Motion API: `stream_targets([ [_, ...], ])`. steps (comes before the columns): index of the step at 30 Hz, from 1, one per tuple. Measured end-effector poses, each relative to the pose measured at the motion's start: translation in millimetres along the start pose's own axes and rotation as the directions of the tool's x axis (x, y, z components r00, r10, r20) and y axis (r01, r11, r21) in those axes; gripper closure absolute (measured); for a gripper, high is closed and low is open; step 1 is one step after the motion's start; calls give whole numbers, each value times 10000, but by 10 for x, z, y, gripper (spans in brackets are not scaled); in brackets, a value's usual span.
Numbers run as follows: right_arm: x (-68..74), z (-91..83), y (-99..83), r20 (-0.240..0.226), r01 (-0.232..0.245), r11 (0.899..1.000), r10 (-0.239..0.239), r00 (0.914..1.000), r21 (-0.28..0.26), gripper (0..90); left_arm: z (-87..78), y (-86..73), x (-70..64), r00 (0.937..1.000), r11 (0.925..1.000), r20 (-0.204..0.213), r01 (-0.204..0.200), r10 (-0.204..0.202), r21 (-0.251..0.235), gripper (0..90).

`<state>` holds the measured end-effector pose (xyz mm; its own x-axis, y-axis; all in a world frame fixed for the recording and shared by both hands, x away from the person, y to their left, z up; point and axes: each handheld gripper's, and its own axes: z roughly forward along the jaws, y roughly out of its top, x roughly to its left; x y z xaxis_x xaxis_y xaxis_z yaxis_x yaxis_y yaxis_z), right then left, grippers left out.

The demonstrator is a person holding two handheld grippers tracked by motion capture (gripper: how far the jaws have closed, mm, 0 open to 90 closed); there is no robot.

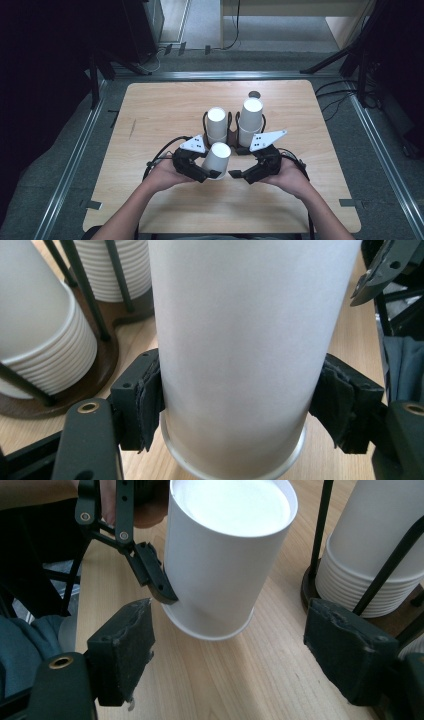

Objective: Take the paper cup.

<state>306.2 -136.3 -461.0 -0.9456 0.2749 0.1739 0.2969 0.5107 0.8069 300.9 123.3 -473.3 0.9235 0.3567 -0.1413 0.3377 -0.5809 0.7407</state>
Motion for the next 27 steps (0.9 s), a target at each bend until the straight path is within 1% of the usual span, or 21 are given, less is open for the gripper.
stream_targets([
  [1, -2, 3, -5, 21, 4, 10000, -4, 10000, 38, 211, -4, 6, 3, 10000, 9999, -21, -5, 5, 102, 280],
  [4, -5, 11, -19, 60, 20, 9999, -21, 10000, 118, 217, -16, 23, 1, 9997, 9990, -122, -189, 195, 415, 280],
  [5, -5, 11, -19, 60, 20, 9999, -21, 10000, 118, 217, -16, 23, 1, 9997, 9990, -122, -189, 195, 415, 279],
  [6, -9, 18, -33, 93, 34, 9998, -36, 10000, 174, 221, -23, 30, 3, 9993, 9973, -181, -316, 329, 663, 279],
  [8, -20, 25, -47, 103, 36, 9997, -39, 9999, 234, 224, -27, 32, 6, 9992, 9969, -191, -350, 364, 711, 279],
  [9, -27, 32, -53, 114, 39, 9997, -42, 9999, 250, 225, -33, 40, 15, 9994, 9959, -177, -286, 302, 858, 279],
  [10, -29, 37, -59, 131, 52, 9996, -56, 9999, 287, 226, -33, 45, 18, 9994, 9957, -162, -278, 293, 889, 279],
  [13, -35, 53, -72, 124, 28, 9994, -32, 9999, 339, 227, -23, 60, 36, 9993, 9924, -56, -368, 377, 1178, 279],
  [14, -38, 57, -75, 131, 24, 9994, -29, 9999, 346, 227, -19, 63, 46, 9988, 9901, -60, -476, 488, 1320, 279],
  [15, -36, 59, -77, 111, -8, 9992, 3, 9999, 389, 227, -14, 64, 49, 9988, 9887, -40, -484, 495, 1422, 279],
  [18, -35, 64, -77, 131, 69, 9992, -74, 9999, 398, 228, -8, 78, 55, 9984, 9861, 2, -551, 558, 1567, 279],
  [22, -38, 72, -74, 151, 138, 9991, -144, 9998, 401, 228, 0, 118, 41, 9964, 9772, -16, -828, 847, 1953, 278],
  [25, -38, 75, -73, 157, 190, 9990, -197, 9997, 402, 228, 7, 151, 33, 9936, 9644, 66, -1108, 1125, 2402, 277],
  [26, -37, 74, -73, 149, 215, 9989, -221, 9996, 415, 229, 8, 166, 38, 9935, 9611, 99, -1123, 1135, 2523, 277],
  [27, -37, 75, -74, 157, 258, 9988, -264, 9995, 410, 229, 10, 182, 34, 9936, 9597, 94, -1112, 1126, 2580, 277],
])
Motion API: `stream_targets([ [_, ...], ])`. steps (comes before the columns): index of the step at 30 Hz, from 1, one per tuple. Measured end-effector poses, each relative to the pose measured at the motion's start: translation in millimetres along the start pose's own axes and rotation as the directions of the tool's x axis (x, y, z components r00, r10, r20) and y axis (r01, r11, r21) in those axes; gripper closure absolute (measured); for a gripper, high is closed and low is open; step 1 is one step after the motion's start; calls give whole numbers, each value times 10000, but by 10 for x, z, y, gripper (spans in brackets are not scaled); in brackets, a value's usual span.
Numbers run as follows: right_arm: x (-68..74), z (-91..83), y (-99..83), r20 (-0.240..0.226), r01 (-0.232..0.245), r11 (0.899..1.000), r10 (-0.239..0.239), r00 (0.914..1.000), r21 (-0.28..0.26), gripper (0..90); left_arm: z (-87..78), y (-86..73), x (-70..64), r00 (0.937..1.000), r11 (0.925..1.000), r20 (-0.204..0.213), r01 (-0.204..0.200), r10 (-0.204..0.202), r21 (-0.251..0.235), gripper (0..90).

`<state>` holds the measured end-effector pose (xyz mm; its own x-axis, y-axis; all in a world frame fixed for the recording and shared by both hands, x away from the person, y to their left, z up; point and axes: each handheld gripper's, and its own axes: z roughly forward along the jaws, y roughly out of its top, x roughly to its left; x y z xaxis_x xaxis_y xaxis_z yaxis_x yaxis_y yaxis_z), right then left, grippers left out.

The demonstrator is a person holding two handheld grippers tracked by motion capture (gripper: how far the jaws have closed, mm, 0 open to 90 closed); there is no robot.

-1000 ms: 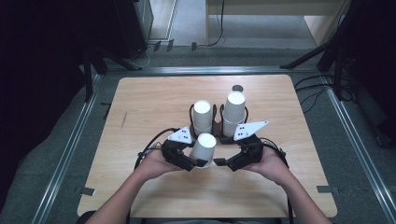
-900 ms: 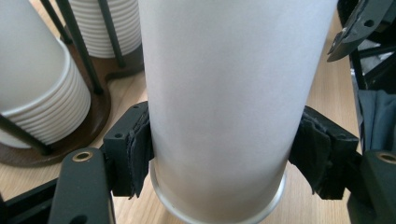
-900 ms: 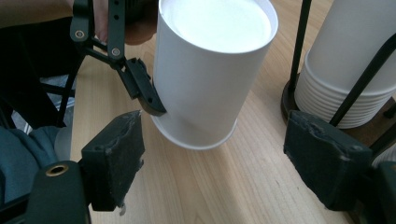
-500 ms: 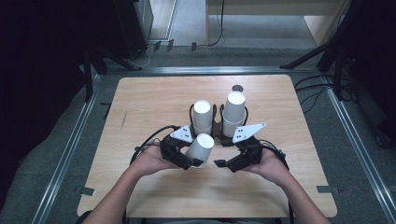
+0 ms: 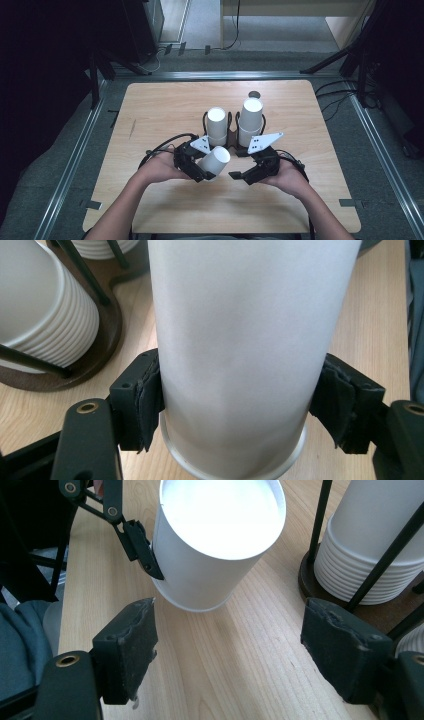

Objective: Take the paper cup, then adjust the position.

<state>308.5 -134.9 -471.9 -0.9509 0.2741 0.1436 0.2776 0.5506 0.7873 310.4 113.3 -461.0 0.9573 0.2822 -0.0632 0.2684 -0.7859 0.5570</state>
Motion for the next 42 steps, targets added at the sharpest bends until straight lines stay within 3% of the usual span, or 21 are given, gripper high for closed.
stream_targets([
  [4, 7, 11, 1, -25, 83, 10000, -83, 10000, 23, 229, 4, 59, -5, 9997, 9992, 183, -168, 162, 357, 277],
  [6, 9, 15, 4, -56, 155, 9999, -155, 9999, -9, 230, 38, 122, -34, 9988, 9942, 205, -470, 452, 963, 277],
  [9, 13, 20, 13, -80, 198, 9998, -198, 9998, -27, 229, 73, 167, -60, 9977, 9902, 155, -672, 658, 1221, 274],
  [13, 21, 39, 26, -170, 301, 9995, -302, 9994, -76, 230, 120, 188, -84, 9955, 9853, 253, -938, 912, 1428, 273],
  [19, 56, 102, 54, -443, 465, 9989, -469, 9979, -104, 230, 195, 179, -126, 9911, 9715, 269, -1333, 1306, 1961, 274],
  [23, 88, 146, 62, -552, 499, 9988, -497, 9972, 23, 230, 220, 190, -149, 9898, 9697, 364, -1425, 1380, 1986, 272],
  [25, 110, 188, 69, -743, 617, 9981, -608, 9954, 87, 258, 241, 200, -169, 9861, 9665, 541, -1649, 1573, 1969, 271],
  [30, 141, 217, 68, -779, 789, 9964, -763, 9940, 314, 322, 263, 198, -185, 9854, 9662, 637, -1673, 1577, 1962, 265],
  [32, 132, 208, 69, -816, 788, 9963, -758, 9938, 338, 325, 249, 187, -180, 9861, 9704, 605, -1630, 1545, 1783, 259],
  [36, 124, 192, 77, -831, 741, 9967, -711, 9940, 333, 335, 219, 173, -176, 9845, 9720, 333, -1754, 1723, 1565, 241],
  [38, 118, 169, 85, -765, 740, 9967, -713, 9945, 333, 335, 180, 160, -170, 9892, 9838, 352, -1455, 1425, 1046, 197],
  [41, 101, 138, 88, -684, 784, 9966, -764, 9947, 258, 335, 156, 156, -152, 9921, 9883, 29, -1249, 1252, 872, 84],
  [42, 96, 125, 89, -647, 777, 9968, -763, 9950, 196, 335, 149, 153, -138, 9949, 9917, 69, -1012, 1010, 797, 49],
])
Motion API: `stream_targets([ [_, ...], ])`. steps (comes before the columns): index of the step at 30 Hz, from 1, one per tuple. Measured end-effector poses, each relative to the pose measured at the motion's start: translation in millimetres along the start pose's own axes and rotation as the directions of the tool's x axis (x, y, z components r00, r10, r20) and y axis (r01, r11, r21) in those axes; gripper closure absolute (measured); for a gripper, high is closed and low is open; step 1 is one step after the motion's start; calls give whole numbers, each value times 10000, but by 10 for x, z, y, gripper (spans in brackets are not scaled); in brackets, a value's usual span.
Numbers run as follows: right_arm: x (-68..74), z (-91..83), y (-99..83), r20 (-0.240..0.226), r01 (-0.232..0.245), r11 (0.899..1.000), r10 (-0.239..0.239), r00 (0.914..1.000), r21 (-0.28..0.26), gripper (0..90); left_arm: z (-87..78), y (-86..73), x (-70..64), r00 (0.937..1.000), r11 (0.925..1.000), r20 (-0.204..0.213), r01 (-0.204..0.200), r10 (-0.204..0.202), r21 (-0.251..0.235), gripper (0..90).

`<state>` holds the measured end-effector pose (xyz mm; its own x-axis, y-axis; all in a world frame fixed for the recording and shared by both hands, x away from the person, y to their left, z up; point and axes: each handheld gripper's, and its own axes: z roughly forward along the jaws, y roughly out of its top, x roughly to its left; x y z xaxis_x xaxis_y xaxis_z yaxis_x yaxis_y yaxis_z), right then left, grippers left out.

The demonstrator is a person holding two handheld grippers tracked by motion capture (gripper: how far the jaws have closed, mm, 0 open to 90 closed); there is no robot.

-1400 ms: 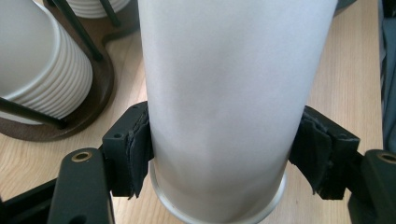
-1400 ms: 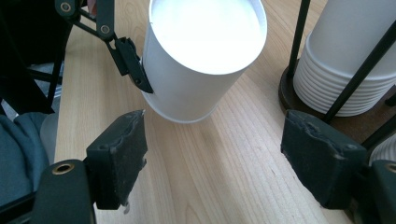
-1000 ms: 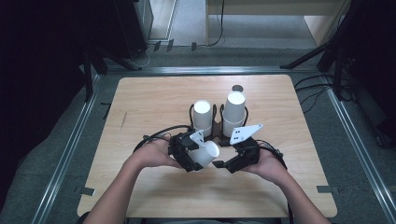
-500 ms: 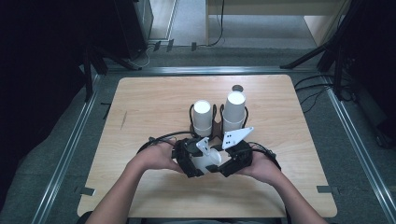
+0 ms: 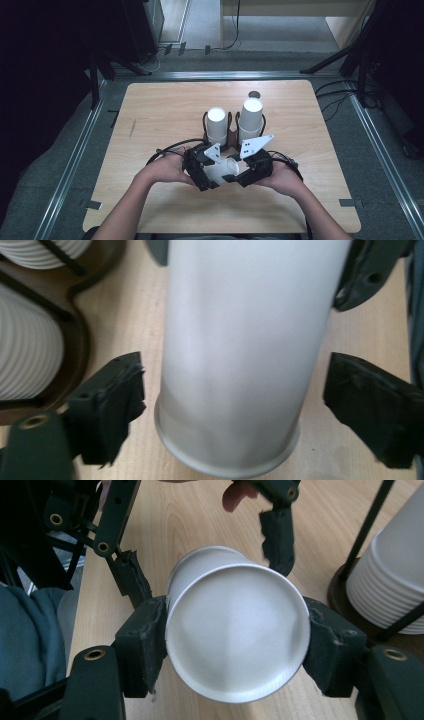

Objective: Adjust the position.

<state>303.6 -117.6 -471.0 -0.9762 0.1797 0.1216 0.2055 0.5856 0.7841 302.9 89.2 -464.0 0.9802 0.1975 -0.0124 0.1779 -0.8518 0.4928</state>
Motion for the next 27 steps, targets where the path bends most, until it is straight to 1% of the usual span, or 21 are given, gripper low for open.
stream_targets([
  [1, -3, -16, 0, 39, -34, 10000, 34, 10000, -42, 335, -9, -8, 14, 9997, 9997, 31, 223, -222, -106, 11],
  [2, -10, -33, 2, 95, 9, 10000, -8, 10000, -88, 334, -19, -17, 27, 9993, 9990, -29, 380, -381, -222, 1],
  [4, -24, -72, 2, 167, -46, 9997, 50, 9998, -248, 334, -39, -36, 41, 9983, 9976, -146, 557, -564, -406, 0],
  [6, -33, -111, 3, 197, -84, 9992, 92, 9998, -383, 334, -65, -58, 50, 9968, 9936, -107, 775, -787, -819, 0],
  [7, -39, -131, 4, 243, -91, 9989, 102, 9997, -469, 335, -65, -58, 50, 9968, 9936, -107, 775, -787, -819, 0],
  [8, -44, -151, 5, 248, -110, 9985, 123, 9996, -537, 334, -92, -77, 58, 9958, 9903, -127, 885, -904, -1072, 0],
  [9, -48, -172, 6, 266, -124, 9980, 140, 9995, -619, 334, -92, -77, 58, 9958, 9903, -127, 885, -904, -1072, 0],
  [10, -48, -172, 6, 266, -124, 9980, 140, 9995, -619, 334, -103, -86, 58, 9950, 9878, -115, 970, -991, -1220, 0],
  [11, -56, -210, 8, 294, -174, 9965, 199, 9994, -816, 334, -121, -102, 62, 9931, 9809, -44, 1149, -1170, -1566, 0],
  [12, -56, -210, 8, 294, -174, 9965, 199, 9994, -816, 334, -121, -102, 62, 9931, 9809, -44, 1149, -1170, -1566, 0],
  [13, -60, -242, 9, 317, -203, 9948, 235, 9992, -995, 334, -136, -117, 60, 9918, 9743, -25, 1250, -1277, -1874, 0],
  [15, -60, -269, 10, 319, -233, 9931, 271, 9991, -1145, 334, -140, -125, 58, 9902, 9683, 113, 1383, -1390, -2079, 0],
  [17, -59, -291, 14, 302, -305, 9910, 348, 9989, -1306, 334, -129, -128, 50, 9886, 9653, 242, 1503, -1485, -2134, 0],
  [19, -65, -307, 19, 221, -306, 9879, 343, 9992, -1517, 334, -114, -131, 40, 9886, 9631, 277, 1503, -1478, -2231, 0],
  [20, -62, -314, 22, 190, -351, 9867, 386, 9991, -1585, 334, -105, -131, 31, 9878, 9608, 298, 1556, -1529, -2294, 0],
  [21, -62, -314, 22, 190, -351, 9867, 386, 9991, -1585, 334, -105, -131, 31, 9878, 9608, 298, 1556, -1529, -2294, 0],
  [22, -60, -327, 26, 62, -365, 9836, 382, 9993, -1765, 334, -96, -134, 24, 9891, 9601, 255, 1467, -1448, -2382, 0],
  [23, -60, -327, 26, 62, -365, 9836, 382, 9993, -1765, 334, -96, -134, 24, 9891, 9601, 255, 1467, -1448, -2382, 0],
  [25, -48, -345, 38, -149, -512, 9783, 492, 9987, -2007, 334, -87, -139, 24, 9874, 9547, 335, 1578, -1544, -2525, 0],
  [26, -44, -351, 41, -205, -545, 9760, 514, 9985, -2108, 334, -79, -149, 26, 9857, 9469, 446, 1688, -1628, -2737, 0],
  [27, -46, -359, 43, -268, -546, 9740, 499, 9984, -2199, 334, -80, -154, 29, 9850, 9443, 490, 1727, -1656, -2802, 0],
])
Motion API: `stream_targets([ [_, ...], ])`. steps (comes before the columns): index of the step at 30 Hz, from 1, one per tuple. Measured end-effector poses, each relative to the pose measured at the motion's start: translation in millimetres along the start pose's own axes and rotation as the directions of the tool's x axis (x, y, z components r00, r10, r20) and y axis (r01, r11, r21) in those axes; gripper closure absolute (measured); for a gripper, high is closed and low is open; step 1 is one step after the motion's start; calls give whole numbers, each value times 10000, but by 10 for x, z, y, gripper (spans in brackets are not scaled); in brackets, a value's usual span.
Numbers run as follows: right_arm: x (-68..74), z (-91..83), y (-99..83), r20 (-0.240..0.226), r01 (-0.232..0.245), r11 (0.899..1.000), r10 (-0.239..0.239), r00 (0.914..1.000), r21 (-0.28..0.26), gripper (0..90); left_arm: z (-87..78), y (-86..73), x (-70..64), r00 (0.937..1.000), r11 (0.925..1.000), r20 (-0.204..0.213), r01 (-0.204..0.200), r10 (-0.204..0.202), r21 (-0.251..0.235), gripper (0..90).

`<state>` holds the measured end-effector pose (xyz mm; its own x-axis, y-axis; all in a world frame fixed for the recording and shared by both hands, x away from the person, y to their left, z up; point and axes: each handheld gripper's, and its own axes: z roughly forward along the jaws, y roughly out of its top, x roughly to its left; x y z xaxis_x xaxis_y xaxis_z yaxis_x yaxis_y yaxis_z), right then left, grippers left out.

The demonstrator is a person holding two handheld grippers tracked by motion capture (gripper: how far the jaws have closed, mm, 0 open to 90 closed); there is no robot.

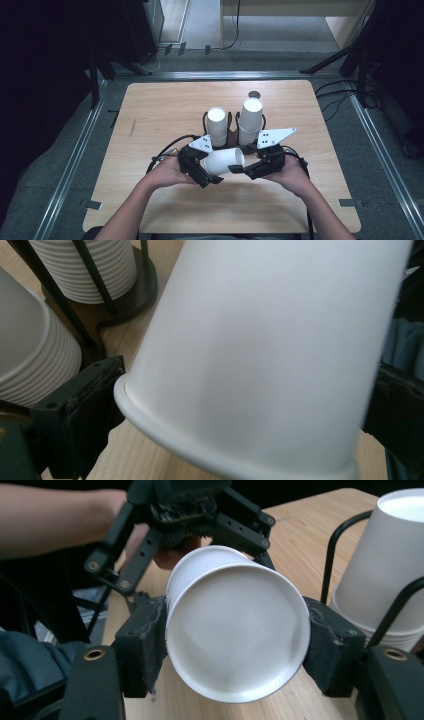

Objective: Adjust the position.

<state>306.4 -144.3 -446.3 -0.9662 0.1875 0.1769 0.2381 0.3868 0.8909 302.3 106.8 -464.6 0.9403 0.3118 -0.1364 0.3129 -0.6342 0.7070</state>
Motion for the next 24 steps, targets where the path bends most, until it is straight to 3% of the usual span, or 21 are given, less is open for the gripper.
stream_targets([
  [4, -5, -34, 8, -134, -172, 9995, 169, 9998, -266, 334, -41, -8, 10, 9999, 9987, 126, 5, 1, -502, 12],
  [10, -24, -55, -1, -209, -289, 9985, 280, 9994, -454, 334, -98, -26, 4, 9996, 9948, 46, -261, 267, -984, 169],
  [20, -29, -41, -19, -146, -303, 9992, 299, 9994, -248, 333, -80, -31, 17, 9993, 9968, 18, -359, 361, -716, 202],
  [24, -31, -23, -24, -63, -383, 9992, 383, 9992, -78, 235, -90, -26, 34, 9995, 9981, 25, -321, 323, -529, 204],
])
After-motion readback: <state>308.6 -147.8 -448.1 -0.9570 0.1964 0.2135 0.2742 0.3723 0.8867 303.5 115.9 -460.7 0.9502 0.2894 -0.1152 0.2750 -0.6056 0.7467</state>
